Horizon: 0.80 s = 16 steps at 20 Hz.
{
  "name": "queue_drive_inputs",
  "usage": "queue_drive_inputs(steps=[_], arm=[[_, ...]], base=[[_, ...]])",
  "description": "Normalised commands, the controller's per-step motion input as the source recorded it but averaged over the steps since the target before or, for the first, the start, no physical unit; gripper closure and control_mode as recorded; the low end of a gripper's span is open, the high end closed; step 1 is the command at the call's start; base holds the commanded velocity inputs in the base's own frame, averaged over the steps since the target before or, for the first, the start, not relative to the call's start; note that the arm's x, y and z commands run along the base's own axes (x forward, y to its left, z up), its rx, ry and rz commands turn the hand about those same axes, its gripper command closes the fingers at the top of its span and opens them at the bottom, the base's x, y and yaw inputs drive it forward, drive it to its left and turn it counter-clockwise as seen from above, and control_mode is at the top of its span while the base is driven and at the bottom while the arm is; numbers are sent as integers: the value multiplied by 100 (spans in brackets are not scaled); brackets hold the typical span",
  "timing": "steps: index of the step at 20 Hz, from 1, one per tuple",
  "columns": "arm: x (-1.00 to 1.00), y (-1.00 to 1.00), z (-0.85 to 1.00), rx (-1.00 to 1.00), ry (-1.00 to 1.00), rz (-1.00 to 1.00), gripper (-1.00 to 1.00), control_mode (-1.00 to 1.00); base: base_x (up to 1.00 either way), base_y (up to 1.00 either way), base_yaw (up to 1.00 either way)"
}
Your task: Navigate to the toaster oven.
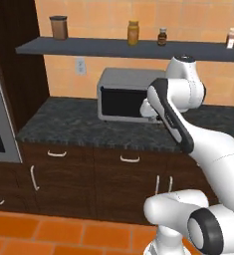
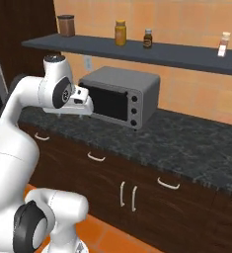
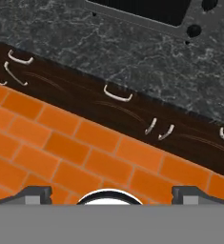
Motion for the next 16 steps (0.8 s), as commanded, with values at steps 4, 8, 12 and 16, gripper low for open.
queue_drive_inputs(steps=[4, 8, 12, 16], arm=[[0, 0, 0, 0, 0, 0, -100, 100], [0, 0, 0, 0, 0, 0, -100, 100], [0, 0, 0, 0, 0, 0, -100, 100], [0, 0, 0, 0, 0, 0, -100, 100]], base=[[100, 91, -37], [94, 78, -51], [86, 60, -51], [64, 22, -53]])
